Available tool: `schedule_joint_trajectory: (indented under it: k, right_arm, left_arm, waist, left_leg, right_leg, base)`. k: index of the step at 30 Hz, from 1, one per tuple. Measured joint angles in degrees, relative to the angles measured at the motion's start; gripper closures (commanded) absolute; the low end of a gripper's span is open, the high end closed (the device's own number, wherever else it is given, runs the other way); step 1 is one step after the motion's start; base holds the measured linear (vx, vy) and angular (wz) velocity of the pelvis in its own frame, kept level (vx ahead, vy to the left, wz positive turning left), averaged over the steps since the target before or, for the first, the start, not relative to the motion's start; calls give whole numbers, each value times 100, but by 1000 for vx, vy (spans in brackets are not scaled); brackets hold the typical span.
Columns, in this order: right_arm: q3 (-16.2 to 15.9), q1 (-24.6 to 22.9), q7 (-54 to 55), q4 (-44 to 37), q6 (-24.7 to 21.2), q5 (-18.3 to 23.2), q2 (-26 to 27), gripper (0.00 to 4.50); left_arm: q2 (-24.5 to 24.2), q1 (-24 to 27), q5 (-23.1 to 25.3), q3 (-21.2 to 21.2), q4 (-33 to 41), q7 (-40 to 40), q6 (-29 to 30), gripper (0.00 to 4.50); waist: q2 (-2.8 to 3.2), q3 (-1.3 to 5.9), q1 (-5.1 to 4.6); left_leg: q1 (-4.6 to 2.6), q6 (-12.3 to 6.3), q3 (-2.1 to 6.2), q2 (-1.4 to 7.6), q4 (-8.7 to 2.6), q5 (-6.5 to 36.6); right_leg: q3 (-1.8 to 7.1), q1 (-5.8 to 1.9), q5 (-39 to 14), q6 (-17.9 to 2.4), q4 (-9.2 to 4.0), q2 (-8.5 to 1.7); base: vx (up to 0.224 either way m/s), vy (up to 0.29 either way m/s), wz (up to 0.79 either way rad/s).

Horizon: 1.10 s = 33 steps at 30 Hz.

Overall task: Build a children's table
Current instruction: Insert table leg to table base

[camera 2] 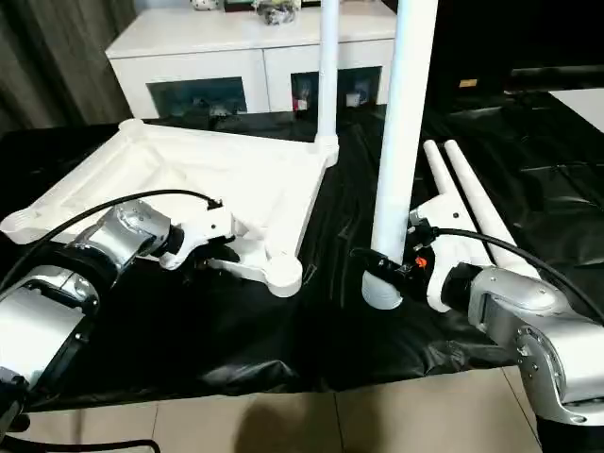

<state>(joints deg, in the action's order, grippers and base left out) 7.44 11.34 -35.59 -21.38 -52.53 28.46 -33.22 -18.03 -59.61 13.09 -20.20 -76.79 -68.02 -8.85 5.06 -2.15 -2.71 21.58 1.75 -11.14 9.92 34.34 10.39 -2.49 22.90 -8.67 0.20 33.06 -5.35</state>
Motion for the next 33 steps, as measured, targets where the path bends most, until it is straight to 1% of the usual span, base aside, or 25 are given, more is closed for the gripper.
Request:
schedule_joint_trajectory:
  k: [3, 7, 8, 9, 10, 12, 13, 14, 17, 18, 19, 20, 23, 24, 26, 28, 29, 31, 33]
  right_arm:
    - [-25, 1, -1, 1, 0, 0, 0, 263]
    - [-90, 1, -5, 1, 1, 3, -1, 263]
    - [-105, 1, -6, 2, 1, 4, -6, 263]
    - [-110, 2, -7, 2, 1, 7, -15, 263]
    - [-110, 2, -7, 2, 1, 8, -24, 263]
    - [-110, 2, -7, 2, 1, 12, -26, 263]
    - [-111, 2, -8, 2, 2, 12, -27, 263]
    - [-112, 5, -8, 6, 4, 11, -28, 263]
    - [-112, 17, -7, 19, 22, 11, -32, 263]
    - [-112, 21, -6, 20, 24, 11, -32, 263]
    - [-112, 23, -6, 20, 27, 11, -32, 263]
    - [-113, 23, -4, 20, 28, 11, -31, 263]
    - [-117, 25, 7, 20, 28, 12, -25, 263]
    - [-120, 27, 10, 20, 28, 13, -18, 263]
    - [-123, 27, 16, 20, 28, 16, -3, 263]
    - [-129, 29, 31, 9, 28, 17, 6, 263]
    - [-134, 30, 39, 9, 28, 17, 36, 263]
    - [-219, 29, 63, 7, 27, 20, 95, 263]
    - [-244, 28, 88, 2, 27, 35, 114, 263]
  left_arm:
    - [0, 4, 95, -26, 1, 331, -166, 145]
    - [0, 54, 283, -106, 1, 616, -236, 143]
    - [0, 78, 327, -128, 1, 674, -235, 160]
    - [0, 87, 362, -153, 1, 713, -232, 160]
    - [0, 90, 373, -159, 1, 720, -231, 177]
    - [-11, 90, 470, -200, 1, 814, -223, 189]
    - [-35, 90, 531, -240, 1, 895, -218, 212]
    - [-60, 89, 586, -270, 0, 969, -218, 212]
    - [-113, 89, 704, -318, -3, 1173, -211, 236]
    - [-111, 89, 708, -320, -3, 1198, -207, 246]
    - [-106, 89, 710, -321, -4, 1203, -203, 266]
    - [-103, 89, 708, -318, -4, 1205, -191, 266]
    - [-78, 89, 708, -311, -23, 1207, -135, 294]
    - [-70, 89, 710, -311, -23, 1207, -130, 294]
    - [-50, 87, 716, -308, -23, 1214, -108, 320]
    - [-32, 87, 742, -304, -23, 1214, -108, 322]
    - [-21, 87, 756, -305, -23, 1214, -109, 330]
    - [56, 87, 757, -301, -22, 1238, -112, 338]
    - [100, 87, 757, -301, -9, 1263, -116, 346]
  waist:
    - [0, 0, -2]
    - [0, 0, -7]
    - [0, -1, -10]
    - [0, -1, -14]
    - [0, -1, -15]
    - [2, -1, -18]
    - [5, -3, -21]
    - [8, -4, -23]
    - [14, -7, -26]
    - [14, -7, -24]
    - [14, -7, -23]
    - [14, -7, -23]
    - [10, -10, -13]
    - [10, -10, -10]
    - [12, -9, -11]
    - [61, -16, -14]
    - [90, -17, -22]
    - [159, -10, -31]
    - [195, -9, -55]
  left_leg:
    - [4, 0, 1, 0, -1, 0]
    - [5, 0, 1, 0, 0, 0]
    - [6, 0, 1, 0, 0, 0]
    - [7, 0, 1, 0, 1, 0]
    - [7, 0, 1, 0, 1, 0]
    - [7, 0, 1, 0, 1, 0]
    - [8, 0, 1, 0, 1, 0]
    - [9, 0, 2, 0, 1, 0]
    - [10, 0, 2, 0, 0, 0]
    - [11, 0, 3, 0, 0, 0]
    - [14, 0, 3, 0, 0, 0]
    - [15, 0, 3, 0, 0, 0]
    - [18, 0, 3, 0, 2, -1]
    - [19, 0, 3, 0, 3, -1]
    - [19, 0, 2, -4, 4, 0]
    - [21, -3, 3, -5, 7, 1]
    - [25, -5, 2, -10, 7, 3]
    - [31, -15, 2, -17, 12, 8]
    - [35, -19, 2, -17, 12, 11]
  right_leg:
    - [-2, 2, 0, 0, 0, 0]
    - [-1, 3, -4, 7, -2, 0]
    - [-1, 4, -11, 18, -3, 0]
    - [-1, 4, -14, 23, -3, 0]
    - [-1, 4, -14, 23, -3, 0]
    - [-1, 4, -14, 23, -3, 0]
    - [-1, 5, -14, 23, -3, 0]
    - [-1, 6, -14, 23, -3, 0]
    - [-2, 7, -14, 23, -3, 0]
    - [-2, 8, -14, 23, -3, 0]
    - [-2, 10, -14, 23, -3, 0]
    - [-2, 11, -14, 23, -3, 0]
    - [-1, 12, -14, 23, -3, 0]
    - [0, 12, -14, 23, -3, 0]
    - [2, 12, -14, 23, -4, -3]
    - [1, 6, -14, 23, -16, -3]
    - [6, 7, -14, 23, -19, -6]
    - [7, 8, -12, 20, -20, -13]
    - [7, 11, 0, 0, -19, -13]
  base:
    - [0, 0, 0]
    - [0, 0, 0]
    - [0, 0, 0]
    - [0, 0, 0]
    - [0, 0, 0]
    - [0, 0, 0]
    - [0, 0, 0]
    - [0, 0, 0]
    - [0, 0, 0]
    - [0, 0, 0]
    - [0, 0, 0]
    - [0, 0, 0]
    - [0, 0, 0]
    - [0, 0, 0]
    - [0, 0, 0]
    - [0, 0, 0]
    - [0, 0, 0]
    - [0, 0, 0]
    - [0, 0, 0]
